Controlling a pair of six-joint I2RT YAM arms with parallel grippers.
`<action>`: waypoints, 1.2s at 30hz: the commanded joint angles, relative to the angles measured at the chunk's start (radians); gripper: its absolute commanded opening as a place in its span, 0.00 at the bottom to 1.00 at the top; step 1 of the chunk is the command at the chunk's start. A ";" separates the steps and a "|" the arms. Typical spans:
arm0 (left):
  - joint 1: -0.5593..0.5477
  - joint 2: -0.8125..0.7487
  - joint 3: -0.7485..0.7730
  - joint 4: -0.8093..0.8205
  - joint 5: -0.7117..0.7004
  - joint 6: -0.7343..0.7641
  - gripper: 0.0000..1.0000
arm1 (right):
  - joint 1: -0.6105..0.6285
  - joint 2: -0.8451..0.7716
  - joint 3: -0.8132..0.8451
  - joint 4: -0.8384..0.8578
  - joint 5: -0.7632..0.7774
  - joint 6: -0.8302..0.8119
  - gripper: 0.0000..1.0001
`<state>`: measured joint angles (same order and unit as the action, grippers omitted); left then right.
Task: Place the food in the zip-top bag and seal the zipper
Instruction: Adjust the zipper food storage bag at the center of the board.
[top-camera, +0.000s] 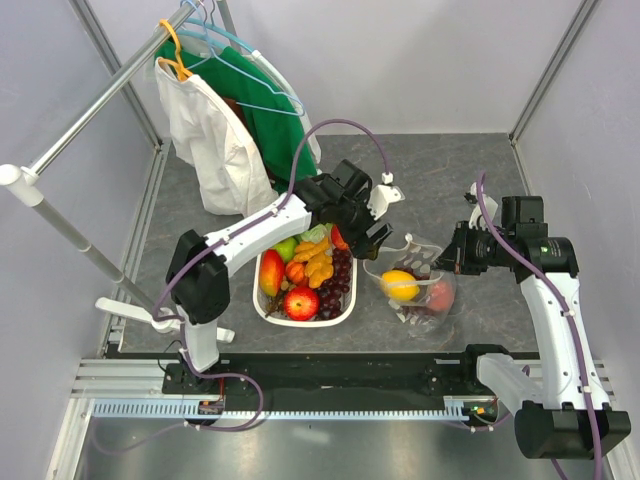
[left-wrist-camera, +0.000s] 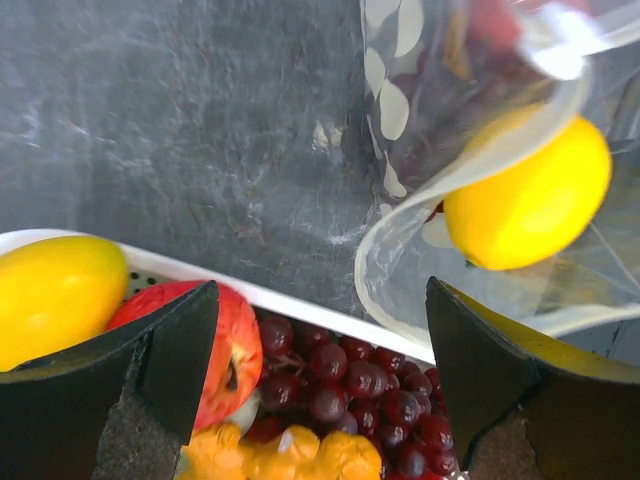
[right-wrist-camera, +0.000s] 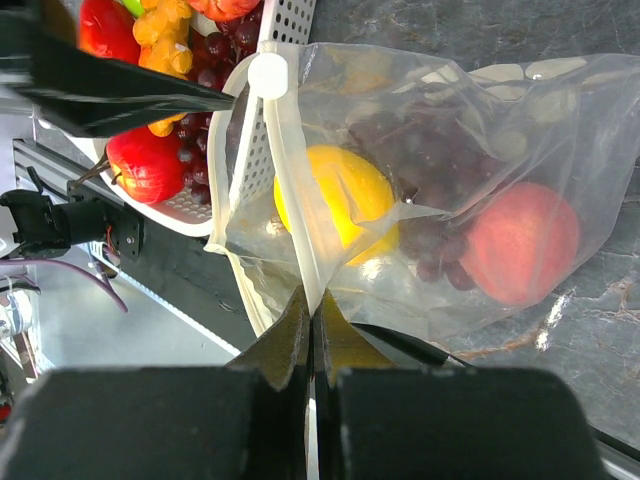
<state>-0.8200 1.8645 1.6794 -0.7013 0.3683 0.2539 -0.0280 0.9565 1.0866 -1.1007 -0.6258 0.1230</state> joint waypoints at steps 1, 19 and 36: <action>-0.004 0.036 0.023 -0.001 0.047 -0.041 0.88 | 0.002 -0.013 0.015 0.001 0.009 -0.017 0.00; -0.056 -0.090 0.362 -0.398 0.231 -0.073 0.02 | 0.000 -0.039 0.058 -0.031 -0.188 0.046 0.00; 0.038 0.024 0.393 -0.386 0.029 -0.056 0.26 | 0.000 -0.004 -0.028 -0.030 0.067 0.070 0.00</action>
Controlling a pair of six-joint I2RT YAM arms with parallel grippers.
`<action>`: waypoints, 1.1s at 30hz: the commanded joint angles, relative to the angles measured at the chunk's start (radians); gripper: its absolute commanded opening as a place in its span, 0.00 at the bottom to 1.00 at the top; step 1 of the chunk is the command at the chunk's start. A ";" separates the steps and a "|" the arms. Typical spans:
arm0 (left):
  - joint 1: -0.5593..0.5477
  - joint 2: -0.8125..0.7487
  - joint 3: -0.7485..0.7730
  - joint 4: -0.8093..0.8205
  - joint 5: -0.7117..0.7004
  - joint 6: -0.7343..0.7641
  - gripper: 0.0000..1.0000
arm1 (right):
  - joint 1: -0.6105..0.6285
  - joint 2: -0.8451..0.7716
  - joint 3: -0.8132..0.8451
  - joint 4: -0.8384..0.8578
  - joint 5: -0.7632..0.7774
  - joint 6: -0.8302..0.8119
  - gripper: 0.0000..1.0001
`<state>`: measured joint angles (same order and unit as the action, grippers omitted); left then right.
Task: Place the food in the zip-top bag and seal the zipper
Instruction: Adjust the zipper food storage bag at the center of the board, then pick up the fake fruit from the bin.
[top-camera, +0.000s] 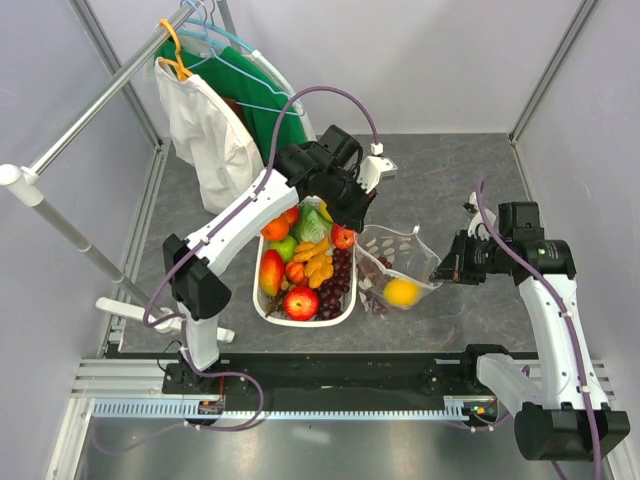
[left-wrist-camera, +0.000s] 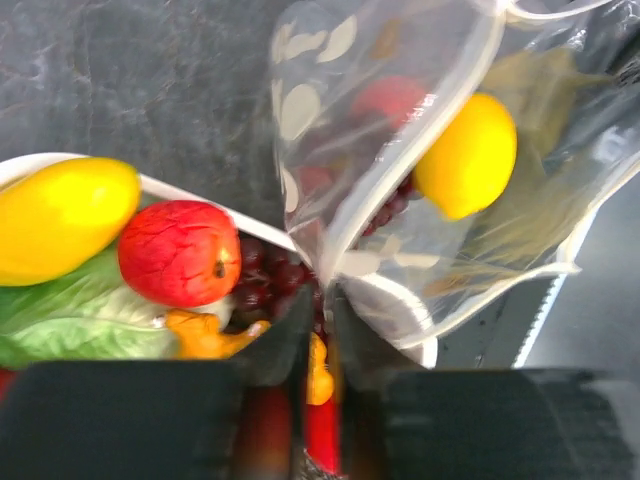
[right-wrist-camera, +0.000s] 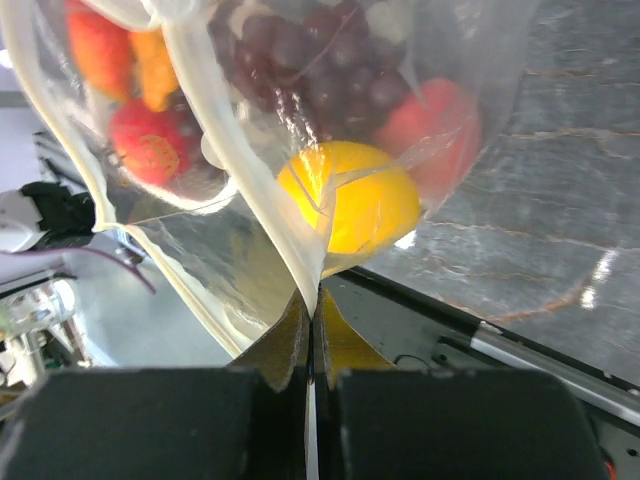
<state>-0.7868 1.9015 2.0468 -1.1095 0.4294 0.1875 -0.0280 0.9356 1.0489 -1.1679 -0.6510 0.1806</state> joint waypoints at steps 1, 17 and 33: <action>0.003 -0.024 0.016 0.033 -0.034 0.026 0.35 | 0.000 0.020 0.016 0.036 0.105 0.010 0.00; 0.093 -0.301 -0.398 0.148 -0.316 0.426 0.91 | 0.000 -0.023 0.013 0.031 0.133 0.002 0.00; 0.093 -0.187 -0.546 0.188 -0.783 0.659 0.94 | 0.000 -0.017 0.016 0.033 0.111 0.002 0.00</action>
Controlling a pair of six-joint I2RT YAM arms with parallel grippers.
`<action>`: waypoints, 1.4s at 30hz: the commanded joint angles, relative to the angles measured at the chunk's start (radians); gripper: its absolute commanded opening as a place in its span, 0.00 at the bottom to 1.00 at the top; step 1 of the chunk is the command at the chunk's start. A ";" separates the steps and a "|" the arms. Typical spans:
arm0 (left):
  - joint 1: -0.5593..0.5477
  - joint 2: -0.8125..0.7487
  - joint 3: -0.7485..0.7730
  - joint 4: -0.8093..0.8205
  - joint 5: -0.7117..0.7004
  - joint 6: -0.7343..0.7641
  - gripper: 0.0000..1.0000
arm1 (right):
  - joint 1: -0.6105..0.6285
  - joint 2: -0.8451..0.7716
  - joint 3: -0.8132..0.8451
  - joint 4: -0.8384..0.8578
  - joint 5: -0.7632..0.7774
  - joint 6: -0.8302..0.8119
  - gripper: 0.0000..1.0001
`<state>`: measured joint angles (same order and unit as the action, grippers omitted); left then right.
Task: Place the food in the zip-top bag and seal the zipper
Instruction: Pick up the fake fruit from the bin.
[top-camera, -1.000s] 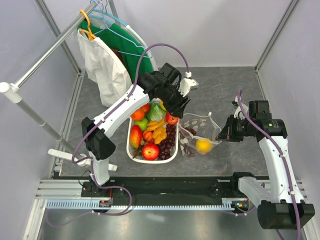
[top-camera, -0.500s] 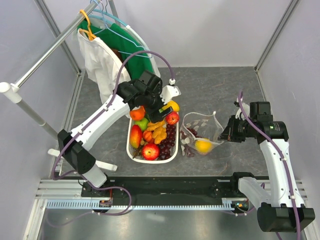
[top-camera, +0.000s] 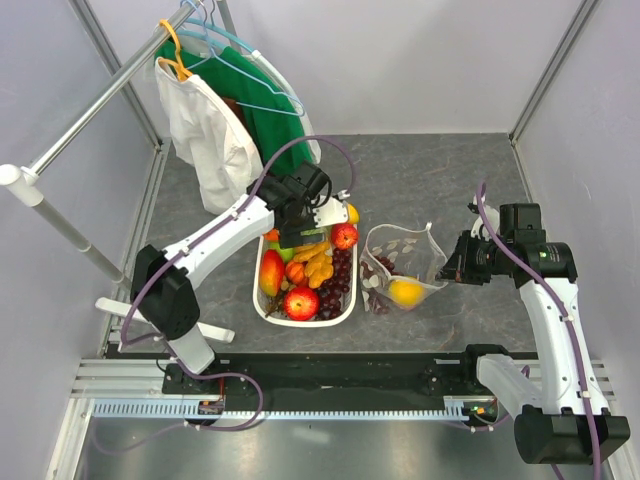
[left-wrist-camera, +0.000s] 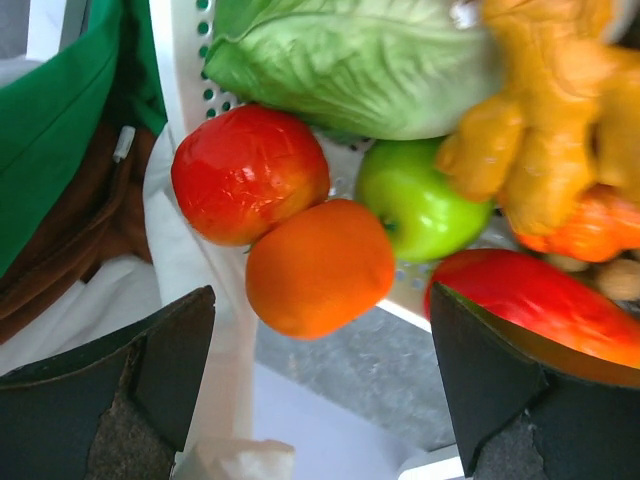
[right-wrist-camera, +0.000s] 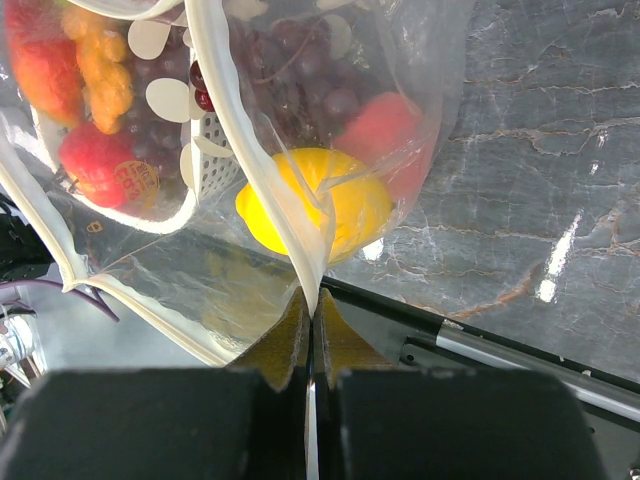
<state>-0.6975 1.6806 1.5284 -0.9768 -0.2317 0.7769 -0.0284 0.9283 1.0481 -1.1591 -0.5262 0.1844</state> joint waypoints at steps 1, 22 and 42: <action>0.004 0.042 -0.033 0.061 -0.135 0.076 0.94 | -0.001 -0.009 0.016 0.024 -0.015 -0.002 0.00; -0.013 0.100 -0.047 0.055 -0.216 0.047 0.67 | 0.001 -0.008 0.013 0.027 -0.020 -0.003 0.00; -0.267 0.044 0.588 -0.255 0.127 -0.160 0.50 | -0.001 -0.006 0.018 0.032 -0.029 0.003 0.00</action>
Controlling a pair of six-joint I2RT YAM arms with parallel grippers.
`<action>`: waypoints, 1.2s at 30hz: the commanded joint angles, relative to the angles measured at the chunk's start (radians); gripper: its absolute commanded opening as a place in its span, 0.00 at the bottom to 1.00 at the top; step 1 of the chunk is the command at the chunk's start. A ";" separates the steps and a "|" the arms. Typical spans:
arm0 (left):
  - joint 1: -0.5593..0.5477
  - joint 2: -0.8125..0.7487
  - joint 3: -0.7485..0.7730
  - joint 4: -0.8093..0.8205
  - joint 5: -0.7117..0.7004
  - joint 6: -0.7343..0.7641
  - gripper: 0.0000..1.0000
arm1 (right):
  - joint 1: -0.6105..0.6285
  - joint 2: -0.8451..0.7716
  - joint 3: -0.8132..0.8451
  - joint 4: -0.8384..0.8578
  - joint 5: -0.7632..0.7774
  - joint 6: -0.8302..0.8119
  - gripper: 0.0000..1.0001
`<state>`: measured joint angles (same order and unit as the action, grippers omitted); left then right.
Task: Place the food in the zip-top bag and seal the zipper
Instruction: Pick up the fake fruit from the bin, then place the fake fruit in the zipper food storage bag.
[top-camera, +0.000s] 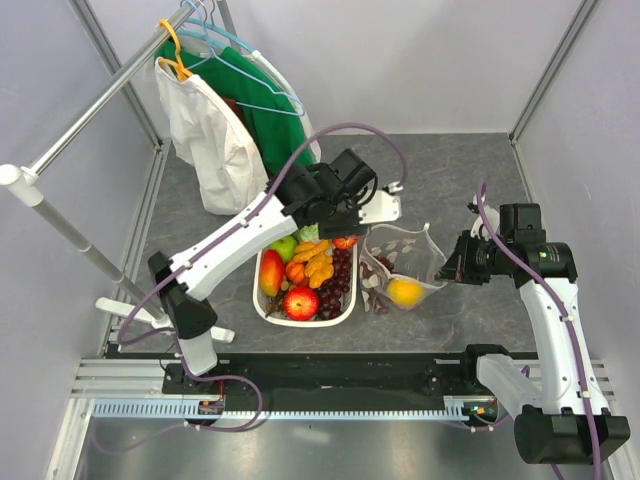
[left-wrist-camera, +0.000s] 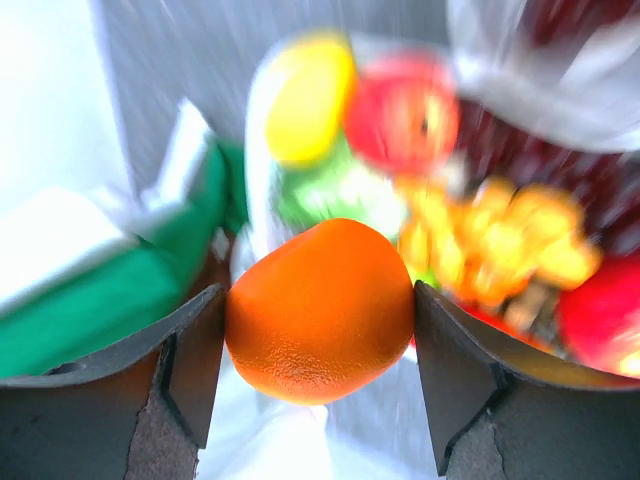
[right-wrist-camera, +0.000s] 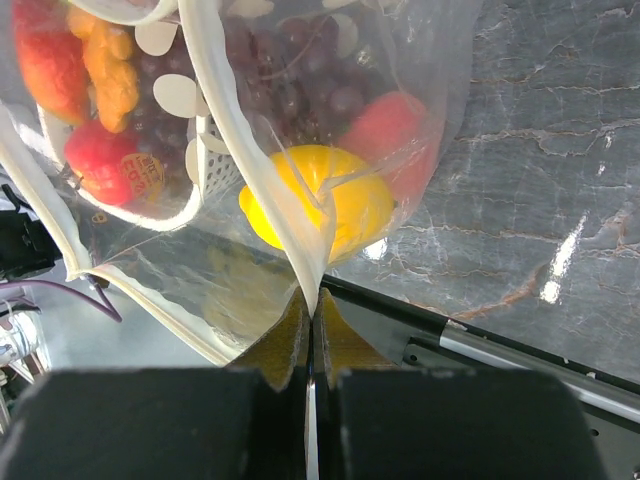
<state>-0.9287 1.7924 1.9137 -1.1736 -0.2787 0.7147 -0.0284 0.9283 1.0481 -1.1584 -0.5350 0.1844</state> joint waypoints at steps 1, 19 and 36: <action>-0.048 -0.068 0.264 -0.055 0.214 -0.109 0.49 | -0.001 -0.006 0.018 0.031 -0.023 0.004 0.00; -0.098 0.140 0.380 0.187 0.608 -0.400 0.57 | -0.008 -0.005 0.020 0.032 -0.039 0.007 0.00; 0.172 -0.076 0.006 0.161 0.438 -0.224 1.00 | -0.008 -0.011 0.033 0.026 -0.043 0.004 0.00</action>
<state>-0.8665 1.8137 2.0476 -1.0161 0.2554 0.3687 -0.0303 0.9287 1.0481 -1.1580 -0.5648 0.1871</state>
